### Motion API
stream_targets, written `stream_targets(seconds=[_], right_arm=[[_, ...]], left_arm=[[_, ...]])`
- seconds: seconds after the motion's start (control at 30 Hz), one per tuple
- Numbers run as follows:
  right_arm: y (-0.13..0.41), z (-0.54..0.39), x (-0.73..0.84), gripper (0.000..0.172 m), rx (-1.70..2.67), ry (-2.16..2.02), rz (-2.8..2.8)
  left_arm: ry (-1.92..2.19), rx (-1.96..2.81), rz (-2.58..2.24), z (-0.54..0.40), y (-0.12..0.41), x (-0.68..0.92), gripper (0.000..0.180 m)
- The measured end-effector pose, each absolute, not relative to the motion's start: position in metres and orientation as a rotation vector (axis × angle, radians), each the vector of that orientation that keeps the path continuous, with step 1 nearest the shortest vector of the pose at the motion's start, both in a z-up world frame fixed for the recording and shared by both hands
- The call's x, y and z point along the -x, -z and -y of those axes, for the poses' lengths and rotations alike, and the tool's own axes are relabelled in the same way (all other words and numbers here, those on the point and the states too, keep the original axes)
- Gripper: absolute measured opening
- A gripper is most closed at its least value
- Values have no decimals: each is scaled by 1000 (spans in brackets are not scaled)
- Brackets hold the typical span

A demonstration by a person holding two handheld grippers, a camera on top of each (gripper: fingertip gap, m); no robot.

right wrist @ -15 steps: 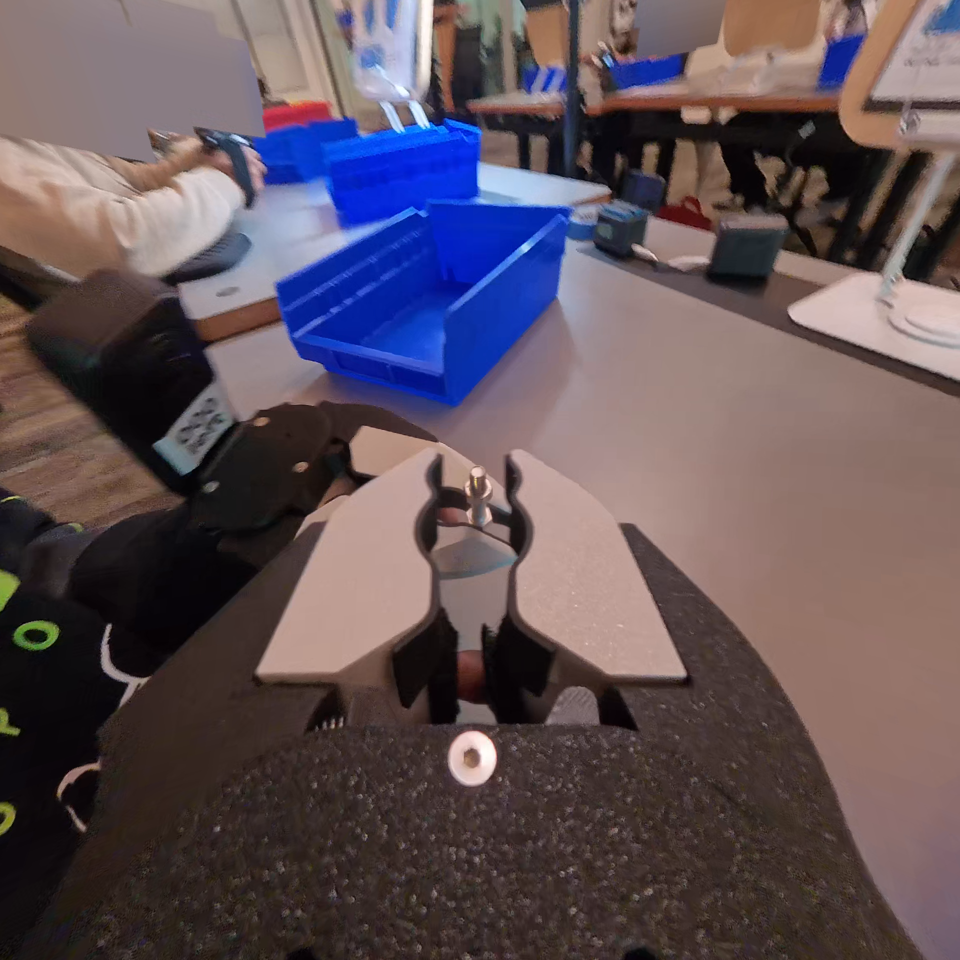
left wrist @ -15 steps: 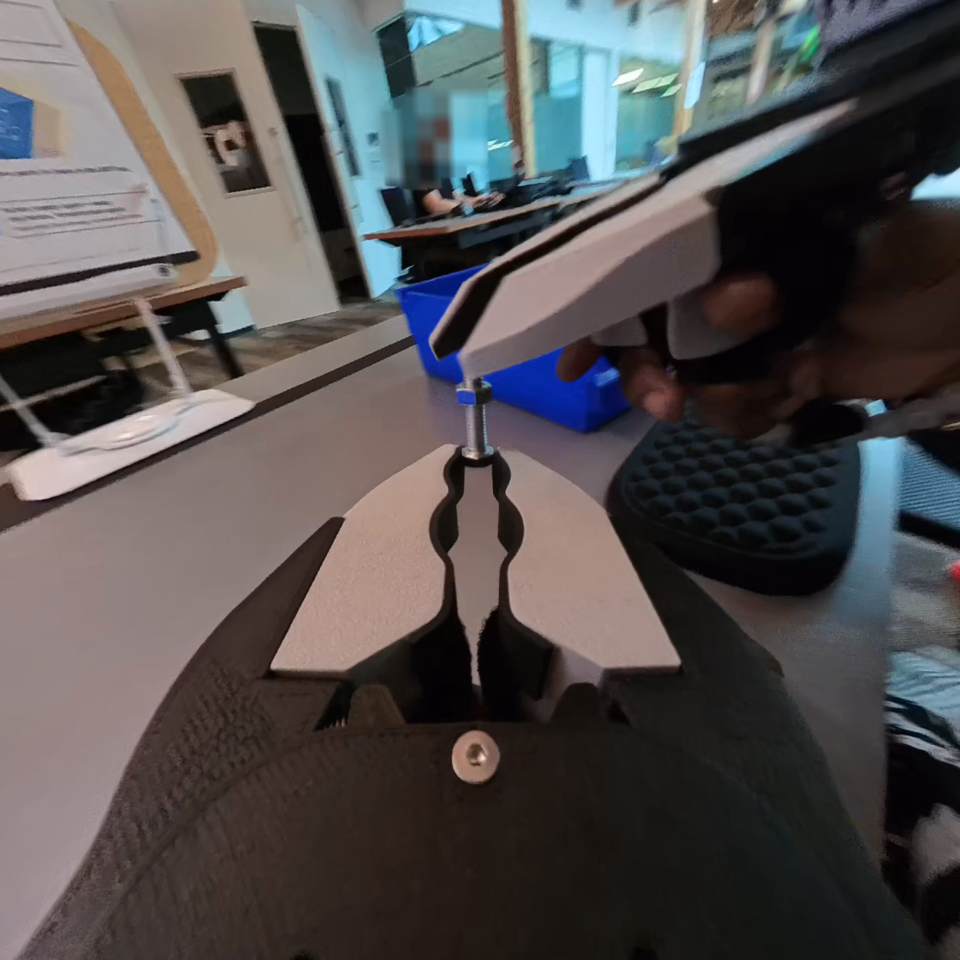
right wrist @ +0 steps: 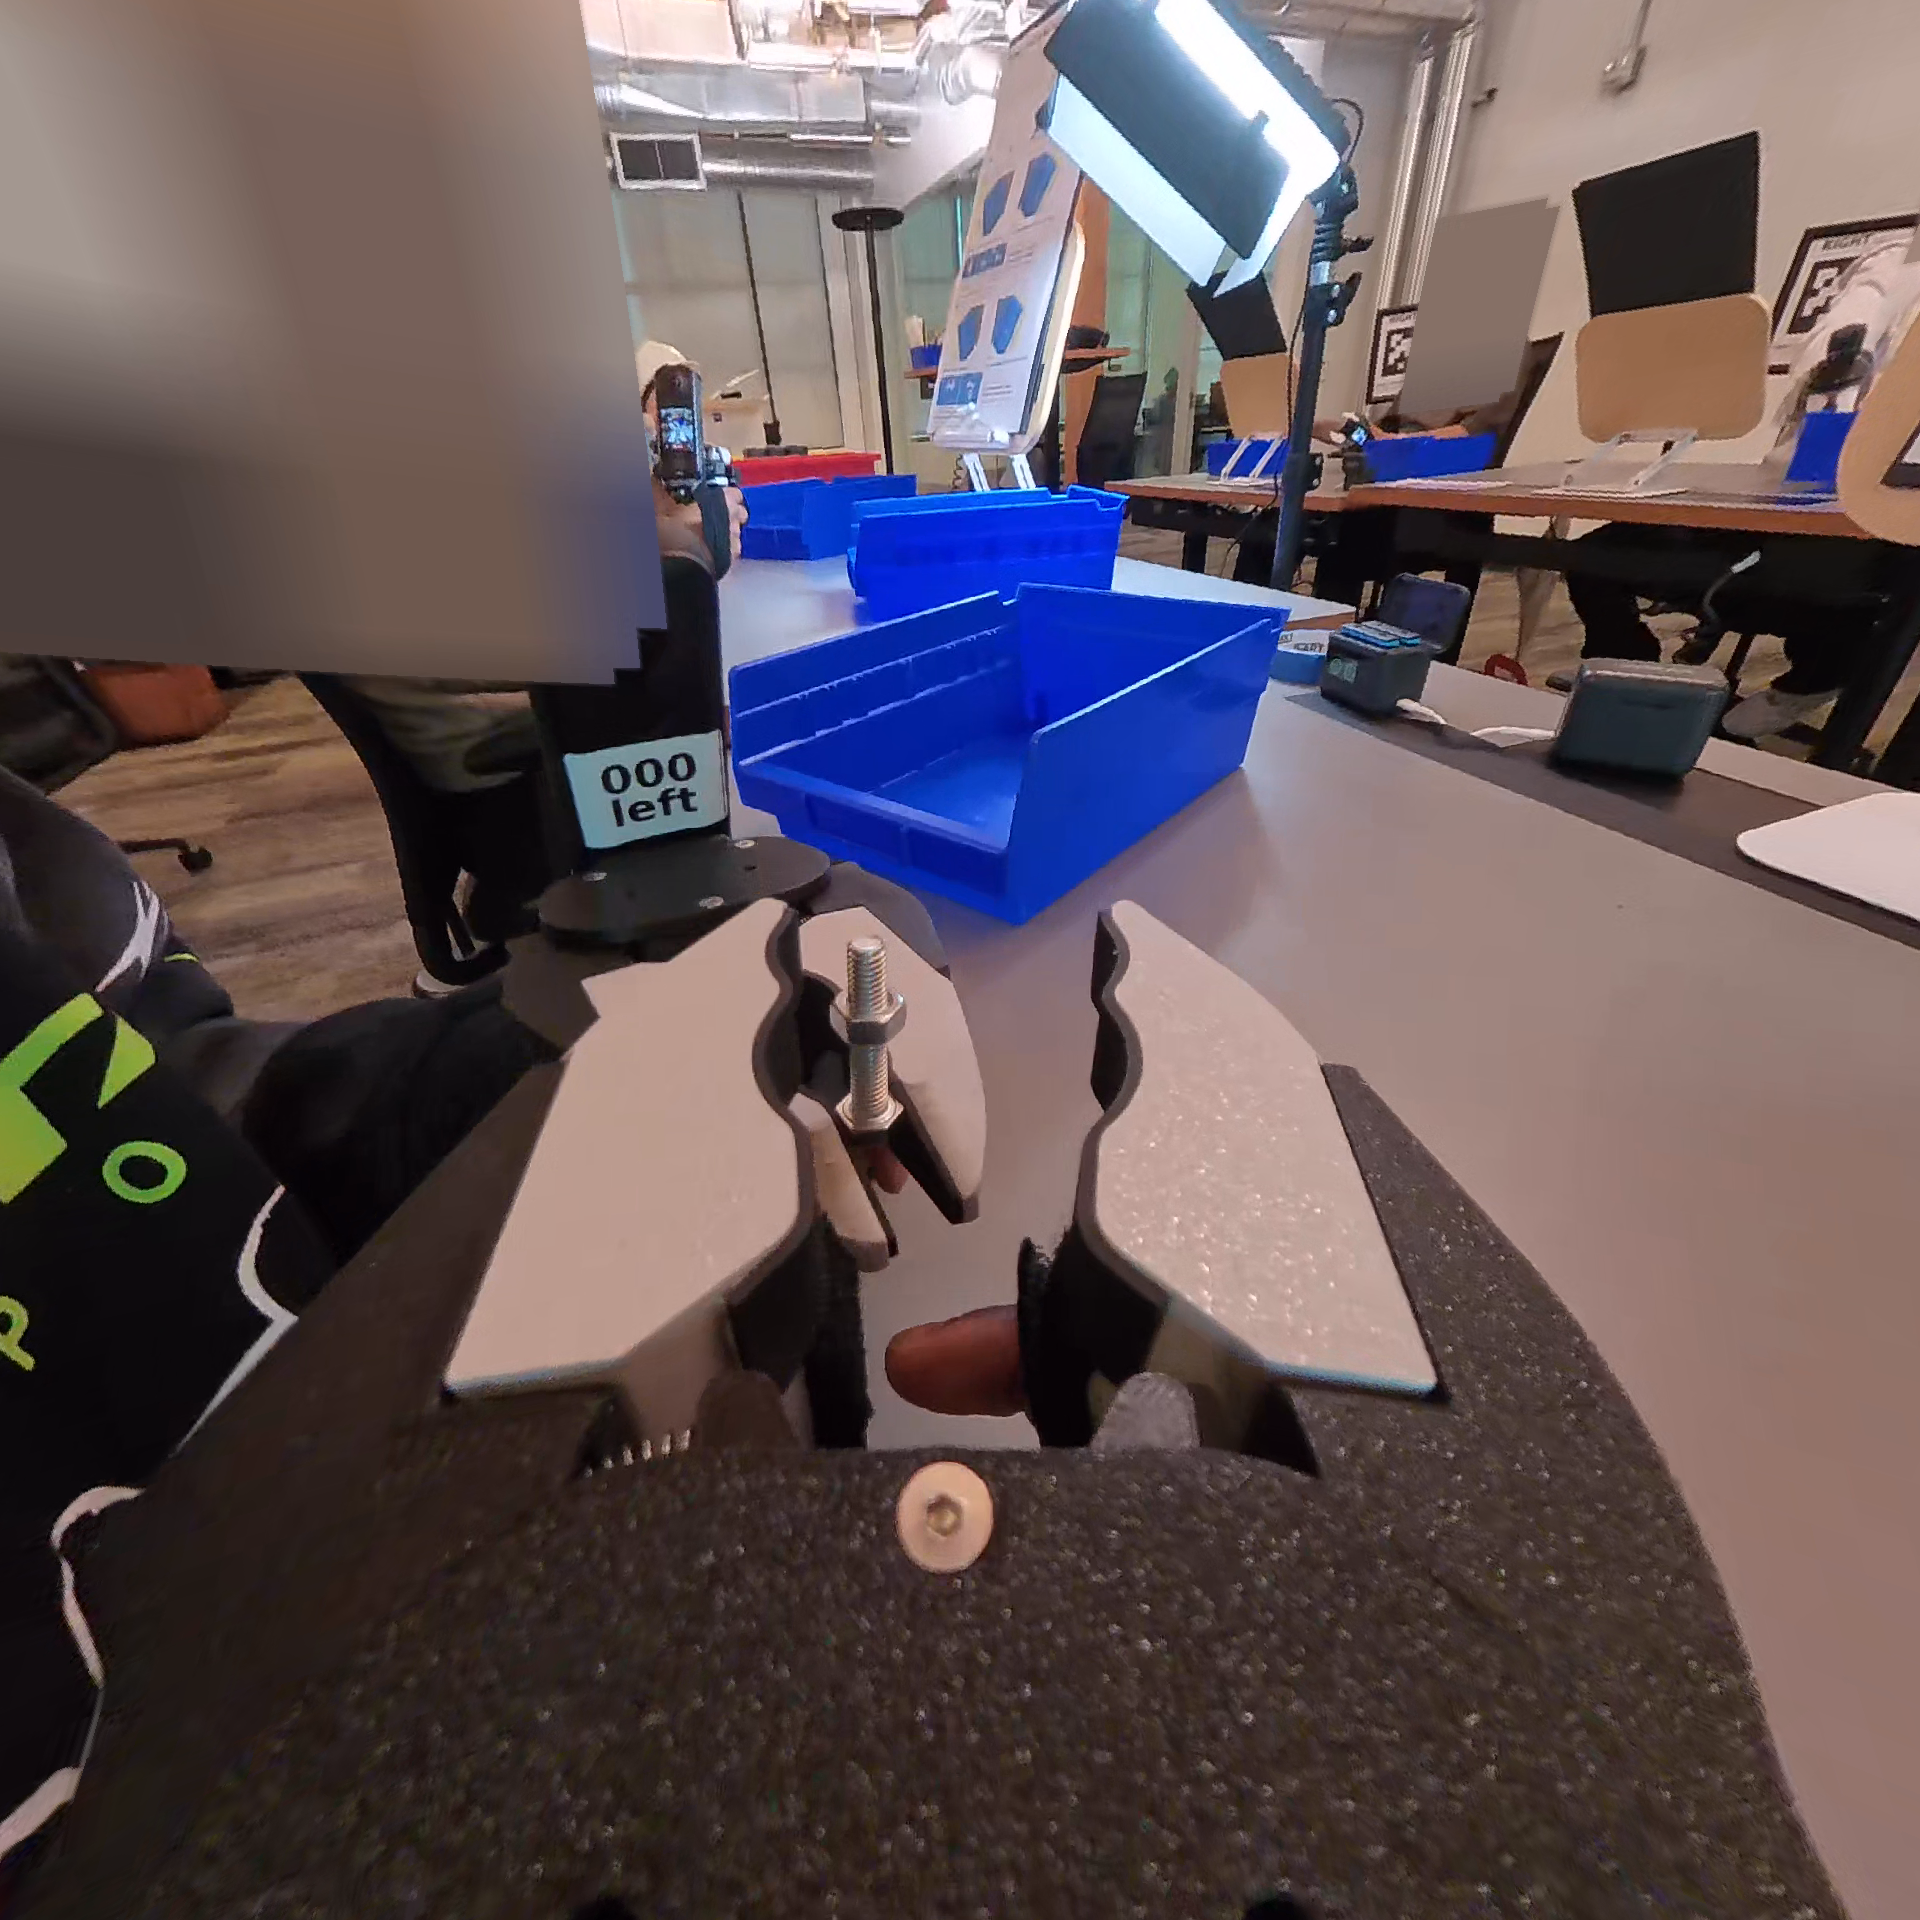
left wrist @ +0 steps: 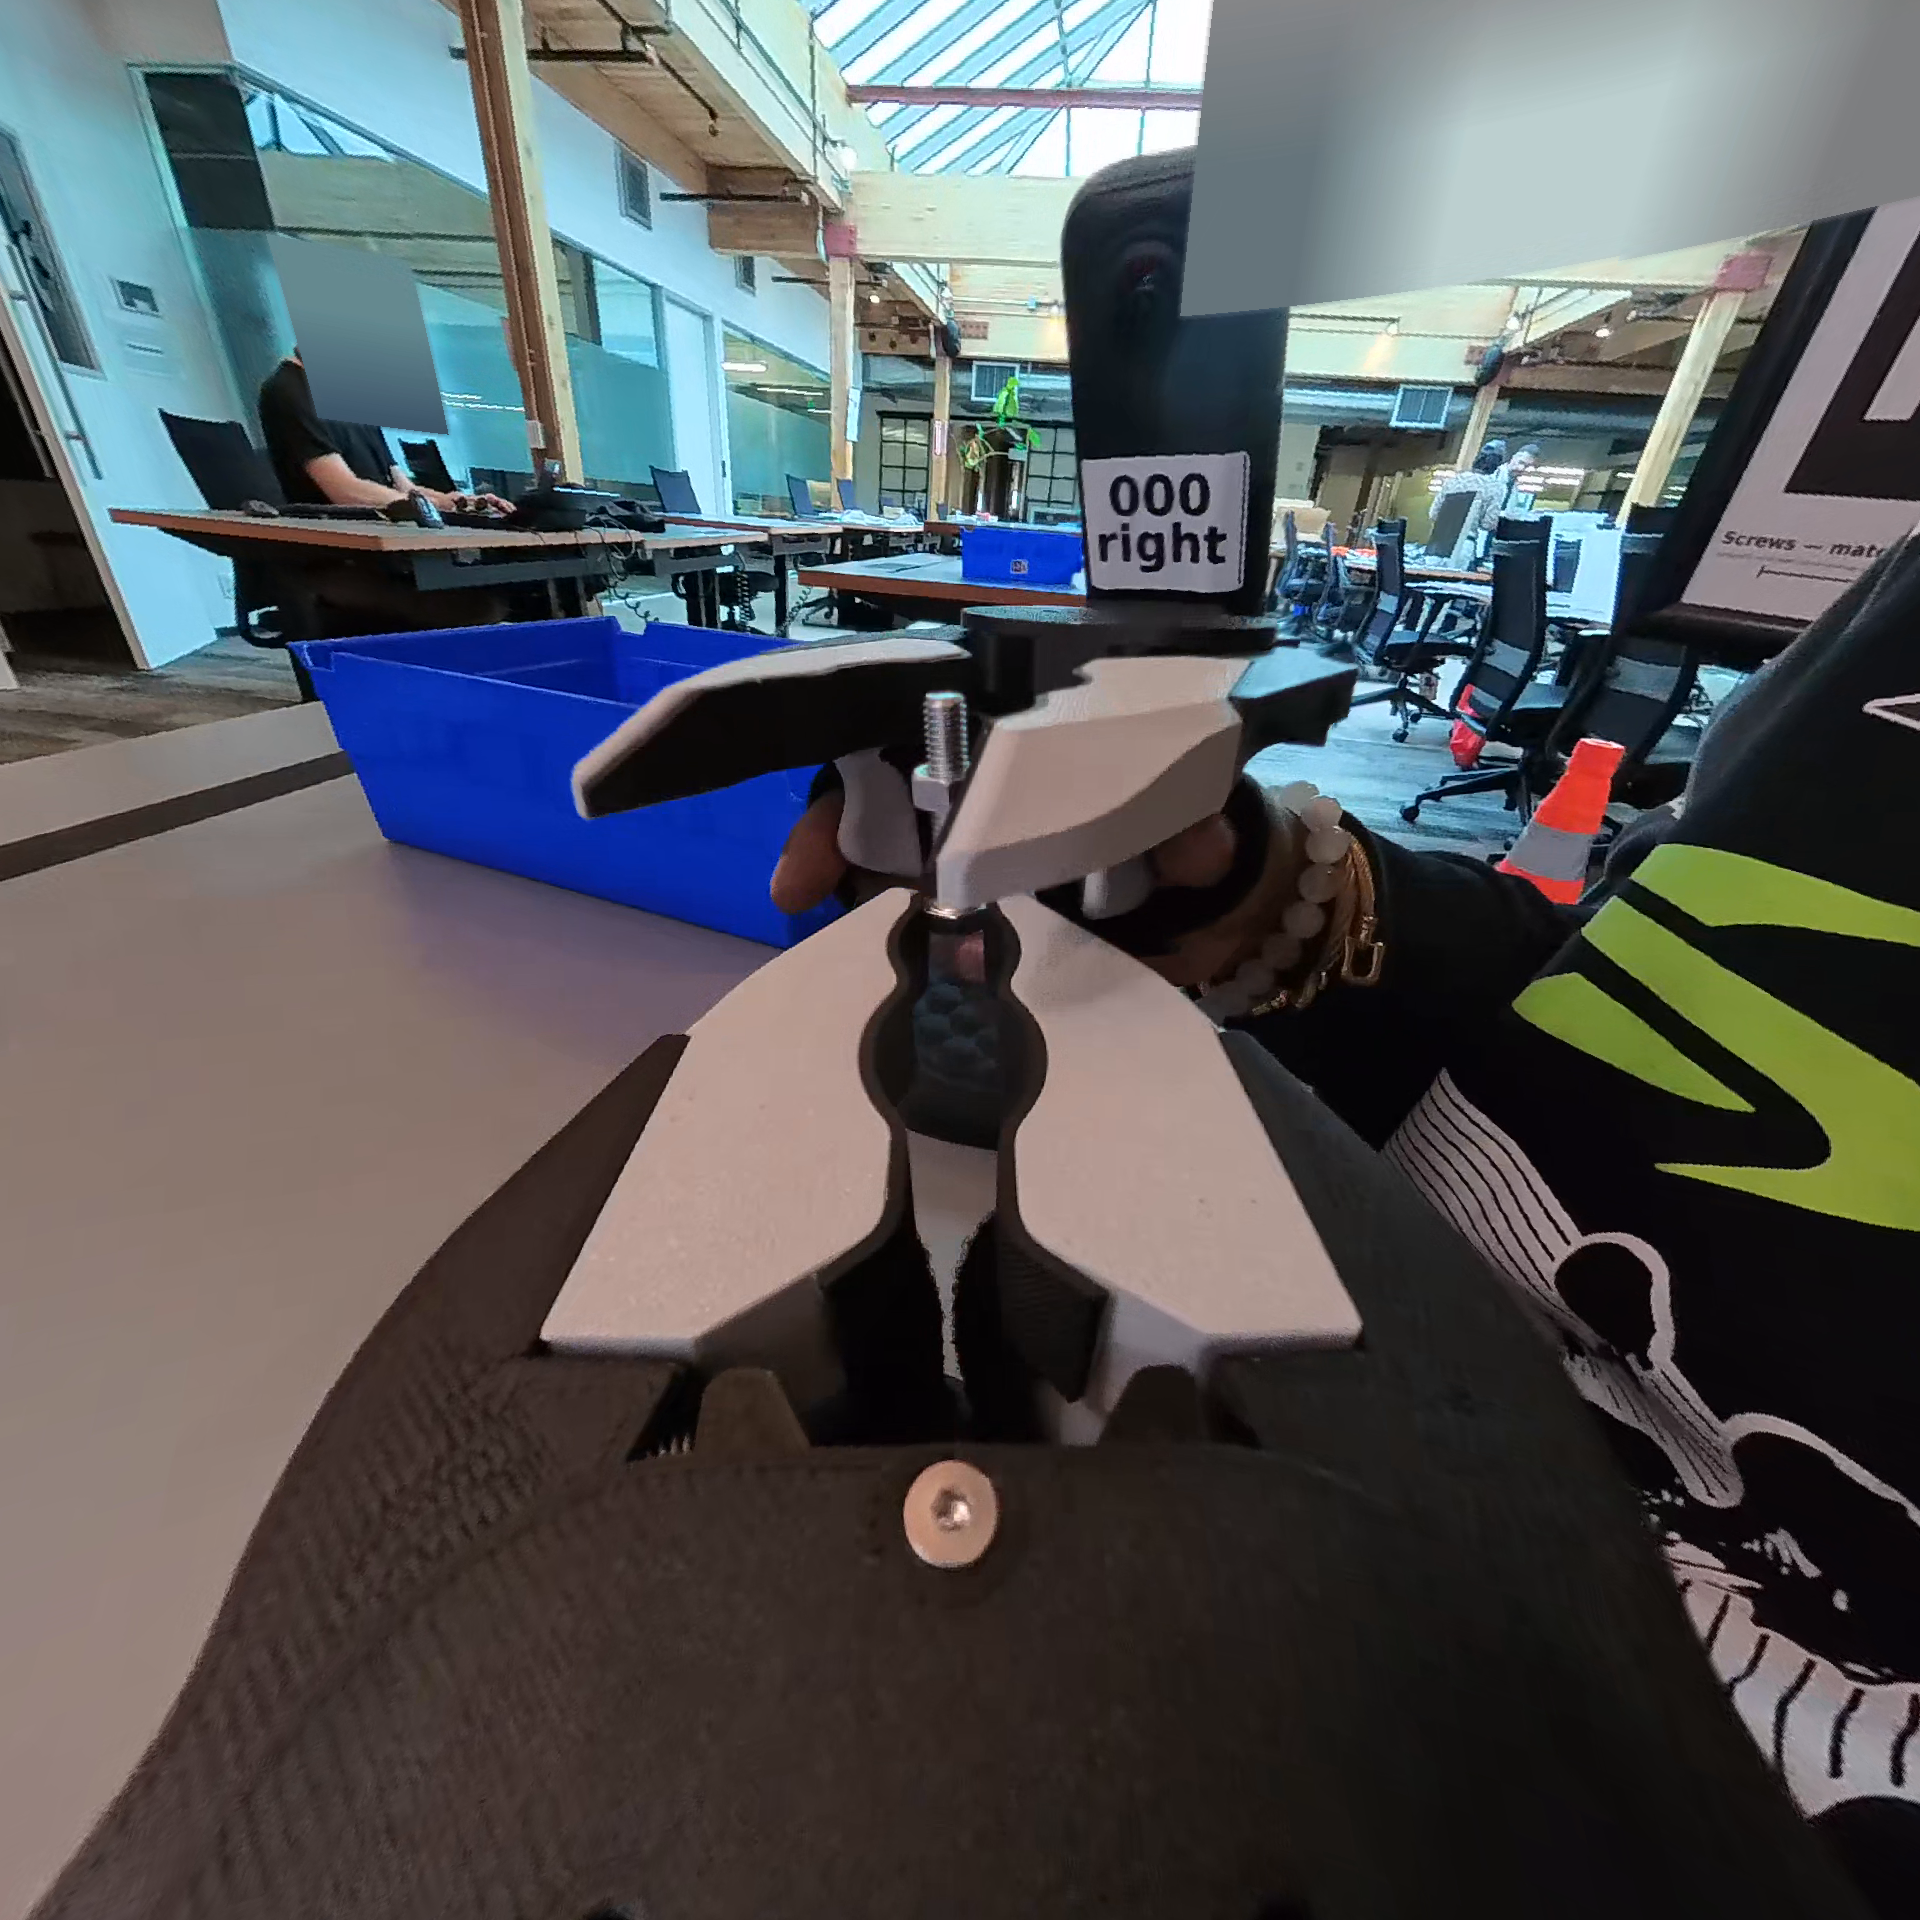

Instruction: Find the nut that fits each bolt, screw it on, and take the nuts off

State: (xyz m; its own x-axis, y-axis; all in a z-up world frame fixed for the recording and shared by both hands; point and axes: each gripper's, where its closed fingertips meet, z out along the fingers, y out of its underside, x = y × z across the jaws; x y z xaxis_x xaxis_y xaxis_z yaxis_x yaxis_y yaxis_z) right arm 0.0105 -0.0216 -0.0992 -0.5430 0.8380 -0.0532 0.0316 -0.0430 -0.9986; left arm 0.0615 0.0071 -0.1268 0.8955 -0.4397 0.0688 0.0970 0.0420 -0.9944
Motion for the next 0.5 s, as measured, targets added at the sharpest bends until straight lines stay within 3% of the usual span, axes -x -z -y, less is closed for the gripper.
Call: stream_targets(seconds=[0.27, 0.3, 0.33, 0.4, 0.5], right_arm=[[100, -2, -28, 53, 911, -1611, 1596], [100, -10, -31, 45, 928, -1609, 1572], [101, -23, -32, 25, 973, -1581, 1522], [105, -39, -36, 18, 1011, -1556, 1483], [104, -33, -43, 21, 978, -1598, 1507]], left_arm=[[445, 1458, -272, -5, 124, -60, 10], [453, 1449, -270, -4, 123, -60, 10], [463, 1438, -272, -3, 121, -60, 10], [455, 1445, -265, -4, 122, -59, 10], [450, 1455, -267, -5, 124, -59, 10]])
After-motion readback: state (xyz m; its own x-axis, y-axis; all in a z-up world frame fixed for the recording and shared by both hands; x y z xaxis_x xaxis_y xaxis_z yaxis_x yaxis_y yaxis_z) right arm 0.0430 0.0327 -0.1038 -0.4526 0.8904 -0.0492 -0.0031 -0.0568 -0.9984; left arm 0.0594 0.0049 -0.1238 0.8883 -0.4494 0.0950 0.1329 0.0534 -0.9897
